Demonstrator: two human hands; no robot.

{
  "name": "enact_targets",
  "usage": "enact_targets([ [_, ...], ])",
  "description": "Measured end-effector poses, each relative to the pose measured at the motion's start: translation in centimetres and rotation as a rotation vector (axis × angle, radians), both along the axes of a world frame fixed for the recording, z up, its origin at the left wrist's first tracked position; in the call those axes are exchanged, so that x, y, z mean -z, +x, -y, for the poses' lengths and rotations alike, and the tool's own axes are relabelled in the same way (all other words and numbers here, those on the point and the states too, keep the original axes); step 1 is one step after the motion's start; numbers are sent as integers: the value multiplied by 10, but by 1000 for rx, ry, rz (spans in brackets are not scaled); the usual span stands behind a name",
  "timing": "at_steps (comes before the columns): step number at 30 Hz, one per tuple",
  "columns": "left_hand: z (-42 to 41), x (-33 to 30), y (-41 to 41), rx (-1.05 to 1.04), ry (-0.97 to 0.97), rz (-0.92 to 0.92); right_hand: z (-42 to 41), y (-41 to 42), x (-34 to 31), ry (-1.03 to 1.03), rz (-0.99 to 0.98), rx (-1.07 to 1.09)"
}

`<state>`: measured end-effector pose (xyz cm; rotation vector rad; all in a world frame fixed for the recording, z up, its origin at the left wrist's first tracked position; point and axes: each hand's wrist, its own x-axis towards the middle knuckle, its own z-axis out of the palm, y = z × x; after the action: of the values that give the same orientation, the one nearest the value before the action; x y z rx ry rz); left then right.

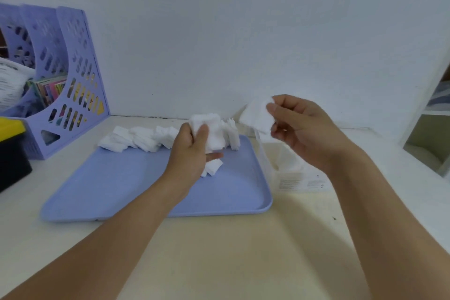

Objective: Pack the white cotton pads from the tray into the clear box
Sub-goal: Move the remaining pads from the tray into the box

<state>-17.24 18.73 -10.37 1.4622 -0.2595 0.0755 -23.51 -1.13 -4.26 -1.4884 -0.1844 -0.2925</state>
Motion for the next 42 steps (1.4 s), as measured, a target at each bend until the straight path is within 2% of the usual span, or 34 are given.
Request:
enact_targets([
  [2, 3, 1, -7, 125, -4, -14, -13, -4, 5, -171, -28, -166],
  [4, 8, 1, -12, 289, 12, -56, -27, -1, 13, -404, -29, -145],
  [6, 11, 0, -17, 422, 10, -94, -32, 3, 19, -518, -35, -65],
  [11, 8, -2, -14, 379, 26, -202, -22, 8, 21, -682, 11, 57],
  [14, 8, -1, -13, 403, 19, -217, -25, 10, 23, -674, 48, 80],
  [20, 11, -2, -15, 507, -128, -284, -40, 17, 35, -670, 141, 254],
  [22, 14, 1, -15, 460, -121, -257, -42, 18, 36, -583, 140, 291],
  [26, 18, 4, -11, 389, -182, -275, -47, 18, 32, -272, 16, 305],
  [28, 18, 4, -11, 407, -184, -283, -52, 18, 33, -298, -15, 304],
  [33, 26, 3, -21, 517, -144, -233, -67, 18, 48, -447, -47, 93],
  [36, 21, -3, -19, 469, -8, -120, -42, 16, 30, -535, 87, 144],
  [38, 18, -7, -17, 422, 79, -46, -19, 10, 17, -569, 104, 92],
  [42, 27, -27, -17, 347, 45, -28, -1, 3, 13, -507, 75, 25],
])
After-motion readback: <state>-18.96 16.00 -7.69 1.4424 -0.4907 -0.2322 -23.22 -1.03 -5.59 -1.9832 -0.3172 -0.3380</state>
